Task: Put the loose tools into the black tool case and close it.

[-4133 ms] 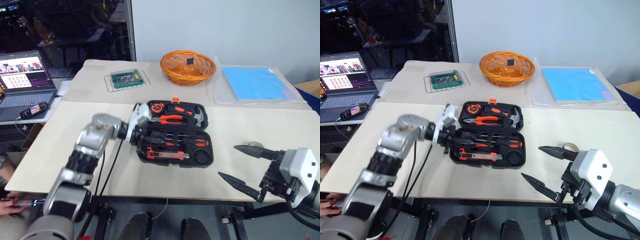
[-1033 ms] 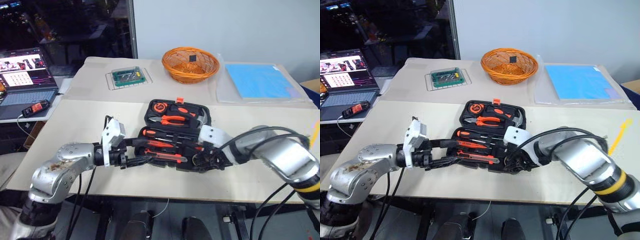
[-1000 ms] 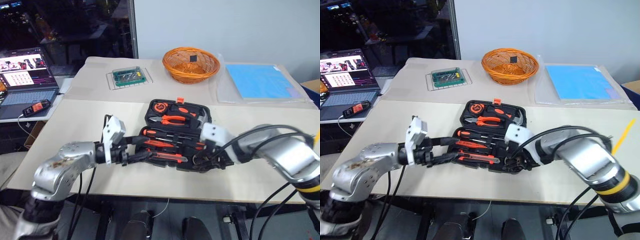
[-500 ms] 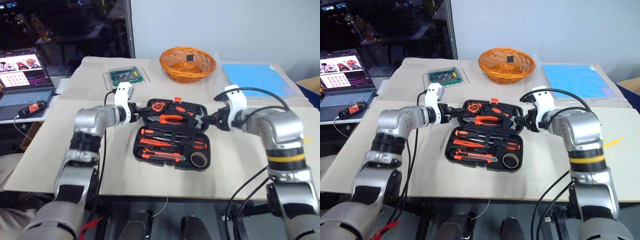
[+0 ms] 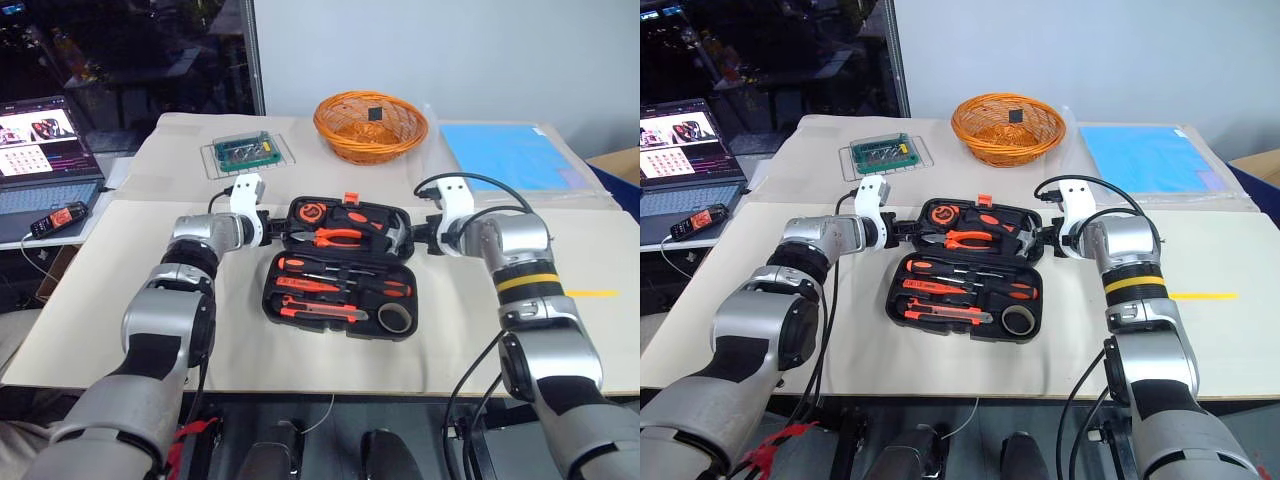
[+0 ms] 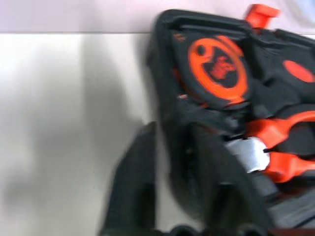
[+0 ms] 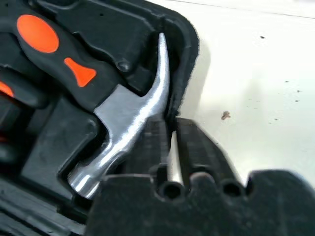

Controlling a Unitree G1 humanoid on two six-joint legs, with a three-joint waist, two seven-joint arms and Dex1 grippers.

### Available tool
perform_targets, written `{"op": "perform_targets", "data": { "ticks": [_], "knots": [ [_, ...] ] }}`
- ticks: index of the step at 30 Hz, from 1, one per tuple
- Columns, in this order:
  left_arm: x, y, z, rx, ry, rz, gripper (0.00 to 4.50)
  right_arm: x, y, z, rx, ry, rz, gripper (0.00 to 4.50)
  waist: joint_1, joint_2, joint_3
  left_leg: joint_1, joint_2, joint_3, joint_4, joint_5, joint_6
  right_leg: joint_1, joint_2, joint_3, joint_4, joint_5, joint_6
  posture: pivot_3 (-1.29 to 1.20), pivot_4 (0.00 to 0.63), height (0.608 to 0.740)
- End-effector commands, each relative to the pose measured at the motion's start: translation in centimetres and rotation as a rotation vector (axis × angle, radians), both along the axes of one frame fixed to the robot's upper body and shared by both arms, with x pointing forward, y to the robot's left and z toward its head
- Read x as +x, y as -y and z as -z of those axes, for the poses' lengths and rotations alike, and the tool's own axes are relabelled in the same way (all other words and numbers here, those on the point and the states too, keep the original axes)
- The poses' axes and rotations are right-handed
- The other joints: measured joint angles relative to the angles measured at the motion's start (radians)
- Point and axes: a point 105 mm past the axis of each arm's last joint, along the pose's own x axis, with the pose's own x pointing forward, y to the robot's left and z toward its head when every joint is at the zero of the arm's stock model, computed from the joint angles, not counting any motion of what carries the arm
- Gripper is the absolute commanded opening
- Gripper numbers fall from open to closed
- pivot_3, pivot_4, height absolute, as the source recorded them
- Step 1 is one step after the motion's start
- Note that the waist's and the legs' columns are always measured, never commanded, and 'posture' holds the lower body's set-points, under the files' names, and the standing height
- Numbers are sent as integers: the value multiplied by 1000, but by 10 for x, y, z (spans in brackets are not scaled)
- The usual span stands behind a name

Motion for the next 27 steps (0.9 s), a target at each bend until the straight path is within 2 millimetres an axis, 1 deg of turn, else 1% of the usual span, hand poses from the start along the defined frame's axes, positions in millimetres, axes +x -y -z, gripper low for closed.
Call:
{"op": "perform_targets", "data": {
  "ticks": [1,3,6,8,9,10,11,13,15,16,17,19,20,21,23,24,25,27],
  "knots": [
    [3,15,-22,-66,48,45,73,3,3,-6,0,21,0,0,0,0,0,0,0,0,0,0,0,-1,0,-1,0,0,0,0,150,740],
    [3,16,-24,-70,58,49,73,7,0,-15,31,62,-12,0,0,0,0,0,0,-1,1,0,0,-1,0,-1,0,0,0,0,150,740],
    [5,22,-31,-68,108,68,73,18,-8,-36,48,194,-48,0,-1,0,0,0,0,0,1,0,0,0,0,0,1,0,0,0,150,740],
    [8,30,-46,-13,239,121,73,29,-13,-60,54,320,-52,0,-3,-1,1,0,0,0,1,0,-1,0,0,0,1,1,0,0,150,740],
    [8,33,-50,0,274,134,73,31,-15,-66,51,354,-54,0,-4,-1,3,0,0,0,1,1,-2,-1,0,0,1,2,0,0,150,740],
    [9,36,-59,47,366,166,73,34,-19,-80,69,433,-81,0,-4,-1,4,-1,0,1,0,2,-3,-2,0,1,1,3,-1,0,150,740],
    [9,38,-64,77,423,187,73,35,-22,-89,82,482,-100,0,-4,-1,6,-1,0,1,-1,3,-4,-3,0,1,1,4,-1,0,150,740],
    [9,38,-70,166,534,211,73,35,-27,-102,69,559,-141,0,-5,-2,9,-2,0,1,-2,3,-5,-4,0,1,1,4,-1,0,150,740],
    [6,38,-72,327,724,240,73,32,-31,-111,44,639,-183,0,-6,-2,11,-3,0,1,-3,3,-5,-5,0,1,1,4,-2,0,150,740],
    [2,39,-70,412,815,269,73,29,-31,-112,1,678,-200,0,-8,-2,11,-3,0,1,-4,4,-5,-5,0,2,1,4,-2,0,150,740],
    [-2,41,-67,456,877,299,73,24,-32,-110,-47,712,-227,0,-10,-2,11,-3,0,1,-5,4,-4,-6,0,2,1,4,-2,0,150,740],
    [-7,40,-61,475,919,318,73,15,-33,-103,-81,743,-261,0,-7,-2,11,-4,0,1,-8,5,-2,-7,0,2,1,5,-2,0,150,740],
    [-9,38,-57,498,938,319,73,8,-32,-99,-99,763,-269,0,-6,-2,11,-6,0,1,-8,7,1,-9,0,2,2,5,-2,0,150,740],
    [-11,36,-54,520,961,325,73,-2,-31,-93,-124,781,-279,0,-4,-2,11,-7,0,1,-8,7,2,-10,0,1,2,5,-2,0,150,740],
    [-20,27,-42,578,1016,358,73,-35,-29,-74,-150,811,-305,0,1,-1,11,-10,0,0,-7,7,3,-12,0,0,2,5,-2,0,150,740],
    [-25,24,-38,595,1039,383,73,-49,-30,-69,-144,812,-318,0,1,-1,11,-10,0,-1,-8,7,3,-11,0,0,2,5,-2,0,150,740],
    [-29,21,-34,599,1038,405,73,-61,-29,-65,-137,807,-323,0,-3,-1,11,-9,0,-1,-7,5,2,-11,0,0,2,5,-2,0,150,740],
    [-35,15,-26,593,1013,456,73,-79,-24,-56,-146,764,-331,0,-7,-1,11,-9,0,1,-7,4,4,-11,0,0,2,5,-2,0,150,740]
  ]
}}
